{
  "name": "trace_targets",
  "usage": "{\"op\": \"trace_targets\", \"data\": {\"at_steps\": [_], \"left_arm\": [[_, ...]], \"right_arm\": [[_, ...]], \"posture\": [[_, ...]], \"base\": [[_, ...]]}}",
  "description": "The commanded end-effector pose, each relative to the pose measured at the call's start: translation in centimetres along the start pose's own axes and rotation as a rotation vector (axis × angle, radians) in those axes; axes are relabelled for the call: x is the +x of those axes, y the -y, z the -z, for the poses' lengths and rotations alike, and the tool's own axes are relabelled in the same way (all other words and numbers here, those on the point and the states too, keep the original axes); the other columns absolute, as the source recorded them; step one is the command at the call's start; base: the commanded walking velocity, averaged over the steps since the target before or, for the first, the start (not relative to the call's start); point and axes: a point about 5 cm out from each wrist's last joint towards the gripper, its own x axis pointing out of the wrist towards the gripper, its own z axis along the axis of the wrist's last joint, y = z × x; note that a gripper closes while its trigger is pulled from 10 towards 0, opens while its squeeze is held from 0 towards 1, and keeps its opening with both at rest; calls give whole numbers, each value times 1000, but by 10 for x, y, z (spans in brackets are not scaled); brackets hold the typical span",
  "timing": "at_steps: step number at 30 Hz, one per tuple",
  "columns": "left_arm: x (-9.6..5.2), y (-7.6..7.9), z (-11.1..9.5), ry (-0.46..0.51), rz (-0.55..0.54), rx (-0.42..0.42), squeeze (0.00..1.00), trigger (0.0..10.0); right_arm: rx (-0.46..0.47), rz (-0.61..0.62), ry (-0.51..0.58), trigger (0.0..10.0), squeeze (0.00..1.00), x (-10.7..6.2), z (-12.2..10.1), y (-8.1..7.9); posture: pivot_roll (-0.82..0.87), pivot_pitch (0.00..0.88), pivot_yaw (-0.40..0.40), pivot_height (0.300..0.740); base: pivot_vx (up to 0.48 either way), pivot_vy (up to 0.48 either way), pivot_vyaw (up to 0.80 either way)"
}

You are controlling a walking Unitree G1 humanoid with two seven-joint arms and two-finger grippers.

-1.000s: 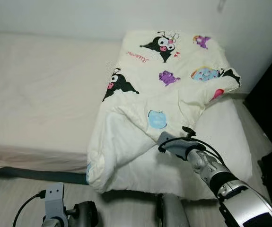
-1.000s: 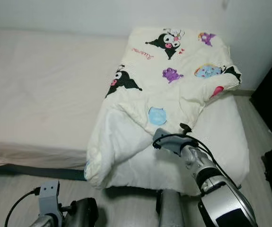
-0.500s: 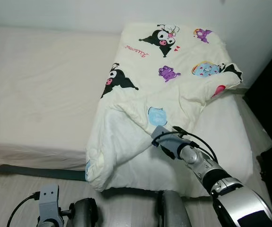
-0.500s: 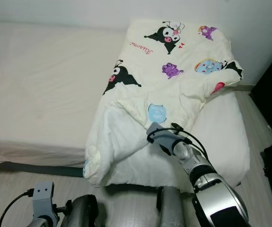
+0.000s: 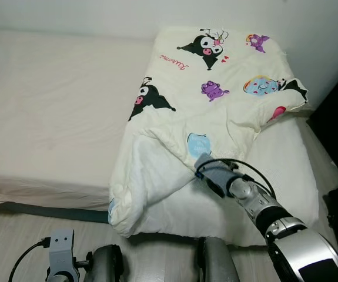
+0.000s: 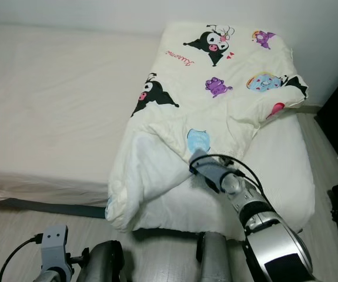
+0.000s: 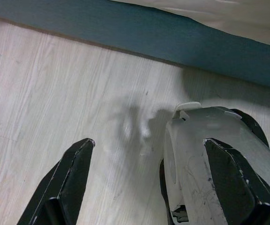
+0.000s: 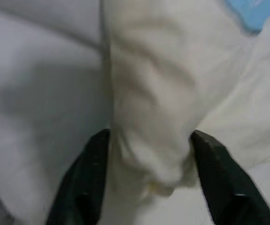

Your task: Clean up the room

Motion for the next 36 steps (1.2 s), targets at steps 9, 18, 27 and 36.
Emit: {"op": "trace_targets", "data": {"at_steps": [9,18,27,36], "left_arm": [[-9,-4,24,-98,3,13,0,10000],[-7,4,24,-105,21,14,0,10000],[-5,15,26,-134,44,23,0,10000],[-8,29,38,-188,62,25,0,10000]], "right_arm": [[-8,62,-9,0,0,-2,4,11],[-55,169,-21,0,0,-7,1,41],[-302,-69,-326,0,0,-25,20,86],[-445,-384,-357,0,0,-69,18,113]], "posture": [[-34,268,-31,590],[-56,256,-40,590],[-95,224,-60,590],[-183,203,-120,590]], "base": [[0,0,0],[0,0,0],[0,0,0],[0,0,0]]}}
